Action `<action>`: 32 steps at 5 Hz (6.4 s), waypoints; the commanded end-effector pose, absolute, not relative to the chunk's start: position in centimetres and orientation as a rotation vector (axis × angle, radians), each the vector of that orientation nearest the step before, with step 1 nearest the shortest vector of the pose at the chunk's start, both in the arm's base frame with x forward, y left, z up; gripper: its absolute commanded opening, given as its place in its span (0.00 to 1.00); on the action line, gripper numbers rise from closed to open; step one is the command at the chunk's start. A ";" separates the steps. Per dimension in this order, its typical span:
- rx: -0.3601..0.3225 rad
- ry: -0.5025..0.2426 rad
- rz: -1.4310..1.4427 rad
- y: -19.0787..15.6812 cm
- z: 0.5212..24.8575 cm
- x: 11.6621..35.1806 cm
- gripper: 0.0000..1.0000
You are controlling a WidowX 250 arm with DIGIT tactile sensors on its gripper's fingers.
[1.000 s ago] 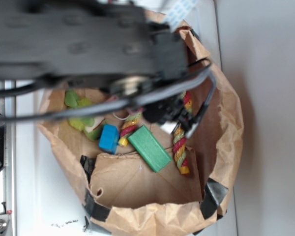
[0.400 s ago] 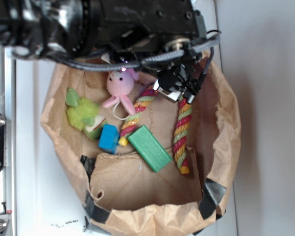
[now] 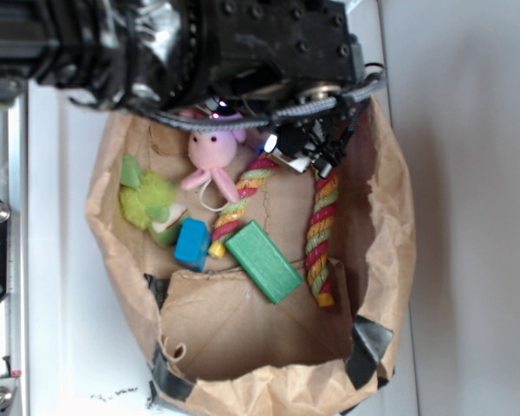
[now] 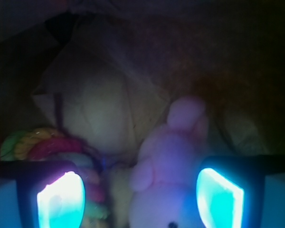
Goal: Grab the pink bunny.
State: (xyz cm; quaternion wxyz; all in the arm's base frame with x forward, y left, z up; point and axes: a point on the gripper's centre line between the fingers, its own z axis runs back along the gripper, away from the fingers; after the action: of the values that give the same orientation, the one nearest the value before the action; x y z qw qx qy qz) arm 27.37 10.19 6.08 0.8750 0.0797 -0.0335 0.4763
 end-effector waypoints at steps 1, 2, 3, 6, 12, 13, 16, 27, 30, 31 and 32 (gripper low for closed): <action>0.210 -0.098 0.863 13.5 8.3 26.6 1.00; 0.236 -0.098 0.841 13.3 8.3 26.3 1.00; 0.273 -0.071 0.772 13.6 8.5 26.2 1.00; 0.287 -0.054 0.743 13.5 8.7 25.9 1.00; 0.409 -0.019 0.758 12.0 4.2 26.3 0.48; 0.419 -0.021 0.804 12.1 4.6 26.0 0.00; 0.279 -0.117 0.723 11.5 12.7 23.6 0.00; 0.151 -0.014 1.152 9.3 7.2 24.1 1.00; 0.132 -0.041 1.339 12.6 6.1 24.0 1.00; 0.127 -0.026 1.344 13.3 6.1 24.0 1.00; 0.119 -0.024 1.364 13.7 6.4 24.6 1.00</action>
State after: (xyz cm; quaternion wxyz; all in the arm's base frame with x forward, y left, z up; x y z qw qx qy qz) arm 25.54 11.44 4.57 0.7813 0.0621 0.0183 0.6208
